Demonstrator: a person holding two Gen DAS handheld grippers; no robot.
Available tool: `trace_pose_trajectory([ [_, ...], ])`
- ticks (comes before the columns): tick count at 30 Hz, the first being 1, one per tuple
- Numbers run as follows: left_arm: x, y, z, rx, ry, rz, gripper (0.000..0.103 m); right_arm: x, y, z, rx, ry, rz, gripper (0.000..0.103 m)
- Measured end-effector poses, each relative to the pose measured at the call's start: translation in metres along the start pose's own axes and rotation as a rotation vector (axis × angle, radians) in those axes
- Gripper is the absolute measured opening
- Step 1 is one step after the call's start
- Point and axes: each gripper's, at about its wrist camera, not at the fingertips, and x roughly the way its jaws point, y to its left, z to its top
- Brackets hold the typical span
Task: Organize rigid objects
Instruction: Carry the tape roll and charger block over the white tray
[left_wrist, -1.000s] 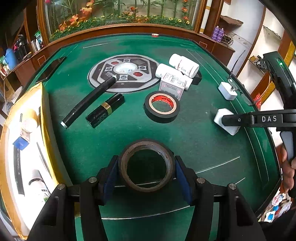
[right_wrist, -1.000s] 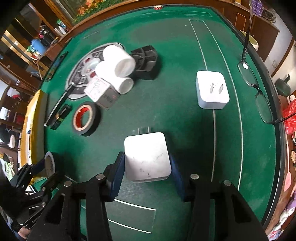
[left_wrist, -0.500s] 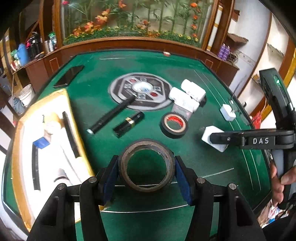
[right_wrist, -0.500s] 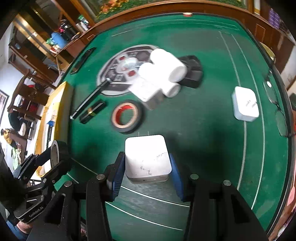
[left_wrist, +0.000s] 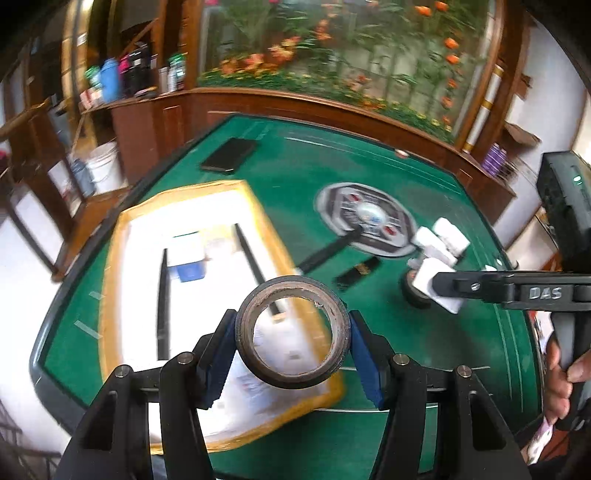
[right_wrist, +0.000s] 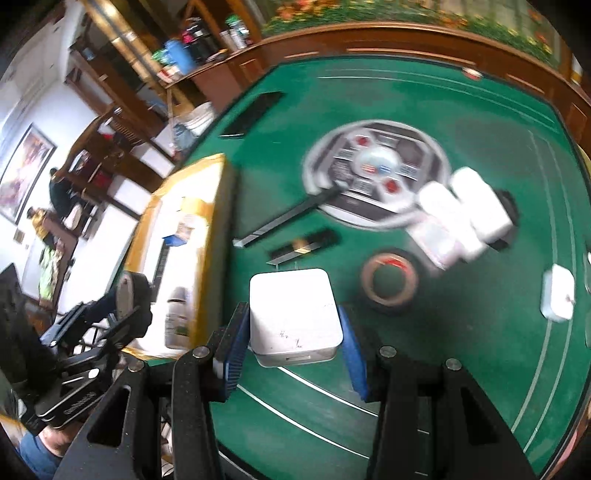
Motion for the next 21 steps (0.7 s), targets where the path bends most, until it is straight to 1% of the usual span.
trace_pose_trajectory([
  [6, 0.006, 0.041, -0.012, -0.066, 0.031, 0.047, 0.062, 0.019, 0.058, 0.015, -0.093, 0.029, 0.064, 0.046],
  [10, 0.017, 0.060, -0.020, -0.097, 0.068, 0.052, 0.062, 0.041, 0.100, 0.023, -0.156, 0.062, 0.092, 0.046],
  [13, 0.025, 0.068, -0.021, -0.098, 0.093, 0.047, 0.062, 0.061, 0.126, 0.029, -0.195, 0.093, 0.091, 0.046],
  [17, 0.034, 0.075, -0.025, -0.091, 0.120, 0.026, 0.062, 0.090, 0.148, 0.034, -0.212, 0.140, 0.087, 0.046],
  [21, 0.042, 0.077, -0.028, -0.080, 0.145, 0.015, 0.062, 0.117, 0.158, 0.038, -0.209, 0.173, 0.069, 0.046],
])
